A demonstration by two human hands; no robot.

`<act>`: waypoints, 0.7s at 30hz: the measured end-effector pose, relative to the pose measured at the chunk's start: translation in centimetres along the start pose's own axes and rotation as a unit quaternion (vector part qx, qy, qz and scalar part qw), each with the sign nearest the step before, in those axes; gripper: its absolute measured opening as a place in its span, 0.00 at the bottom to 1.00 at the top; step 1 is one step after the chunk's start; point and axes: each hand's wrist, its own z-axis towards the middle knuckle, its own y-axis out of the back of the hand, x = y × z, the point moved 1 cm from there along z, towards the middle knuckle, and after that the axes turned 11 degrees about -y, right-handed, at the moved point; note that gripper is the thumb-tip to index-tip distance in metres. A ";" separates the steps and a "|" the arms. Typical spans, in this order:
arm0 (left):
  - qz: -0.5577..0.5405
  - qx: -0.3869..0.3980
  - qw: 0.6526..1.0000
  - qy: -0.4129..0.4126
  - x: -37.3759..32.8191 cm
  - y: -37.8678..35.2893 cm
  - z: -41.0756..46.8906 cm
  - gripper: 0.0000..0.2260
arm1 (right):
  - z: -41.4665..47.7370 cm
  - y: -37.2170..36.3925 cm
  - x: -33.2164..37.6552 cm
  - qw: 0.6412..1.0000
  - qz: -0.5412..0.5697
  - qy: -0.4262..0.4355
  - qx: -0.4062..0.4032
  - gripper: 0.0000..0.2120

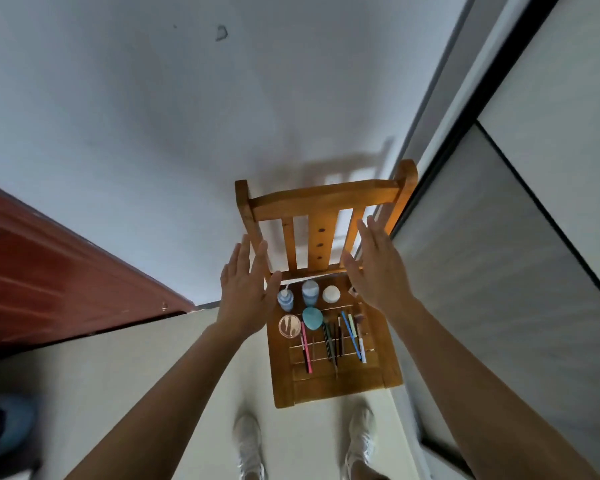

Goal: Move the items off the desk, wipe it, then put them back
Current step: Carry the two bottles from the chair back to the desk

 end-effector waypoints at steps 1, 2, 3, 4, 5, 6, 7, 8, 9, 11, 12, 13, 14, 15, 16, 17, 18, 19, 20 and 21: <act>-0.003 0.003 1.000 0.005 -0.1 -0.7 0.2 0.30 | 0.4 -0.4 -0.3 1.000 0.000 0.002 0.007 0.32; -0.007 0.006 1.000 0.009 -0.1 -1.3 0.5 0.31 | 0.8 -0.8 -0.6 1.000 0.001 0.003 0.013 0.31; -0.011 0.010 1.000 0.012 0.1 -2.0 0.6 0.30 | 1.0 -1.4 -1.0 1.000 0.005 0.003 0.018 0.31; -0.016 0.013 1.000 0.012 0.3 -2.9 0.8 0.29 | 1.4 -2.1 -1.3 1.000 0.012 0.003 0.018 0.31; -0.020 0.016 1.000 0.012 0.6 -3.8 1.0 0.28 | 1.6 -2.9 -1.6 1.000 0.019 0.004 0.013 0.30; -0.022 0.019 0.999 0.012 1.0 -4.8 1.1 0.27 | 1.9 -3.9 -1.9 1.000 0.028 0.004 0.007 0.29; -0.024 0.023 0.999 0.012 1.5 -5.9 1.3 0.27 | 2.2 -5.1 -2.2 0.999 0.037 0.005 0.000 0.28; -0.029 0.025 0.999 0.011 2.1 -7.2 1.3 0.26 | 2.3 -6.4 -2.6 0.999 0.046 0.007 -0.006 0.27; -0.036 0.026 0.999 0.010 2.8 -8.6 1.3 0.26 | 2.4 -7.8 -3.1 0.998 0.056 0.006 -0.008 0.27; -0.052 0.031 0.998 0.007 4.4 -11.7 1.3 0.27 | 2.3 -11.1 -4.0 0.997 0.071 -0.004 0.004 0.27; -0.062 0.036 0.997 0.009 5.3 -13.4 1.3 0.27 | 2.2 -13.0 -4.4 0.997 0.071 -0.012 0.015 0.27; -0.074 0.040 0.996 0.013 6.0 -15.1 1.2 0.27 | 2.0 -14.9 -4.9 0.997 0.069 -0.019 0.026 0.27; -0.086 0.040 0.995 0.020 6.8 -16.8 1.1 0.27 | 1.7 -16.9 -5.4 0.997 0.066 -0.026 0.032 0.28; -0.100 0.035 0.994 0.028 7.5 -18.4 1.1 0.27 | 1.3 -18.7 -5.8 0.997 0.058 -0.031 0.029 0.27; -0.113 0.029 0.993 0.035 8.1 -20.0 1.2 0.27 | 1.0 -20.4 -6.1 0.998 0.047 -0.029 0.014 0.27; -0.127 0.025 0.991 0.041 8.7 -21.5 1.3 0.27 | 0.8 -22.0 -6.4 0.999 0.038 -0.024 -0.002 0.27; -0.142 0.022 0.989 0.045 9.3 -23.1 1.4 0.28 | 0.7 -23.7 -6.8 0.998 0.053 -0.020 0.005 0.28; -0.163 0.021 0.985 0.051 9.9 -24.6 1.6 0.28 | 0.6 -25.3 -7.0 0.995 0.087 -0.021 0.036 0.30; -0.185 0.018 0.981 0.060 10.3 -26.0 1.8 0.28 | 0.6 -26.8 -7.3 0.989 0.123 -0.027 0.079 0.33; -0.201 0.015 0.977 0.073 10.9 -27.4 1.9 0.28 | 0.6 -28.4 -7.6 0.983 0.149 -0.031 0.107 0.35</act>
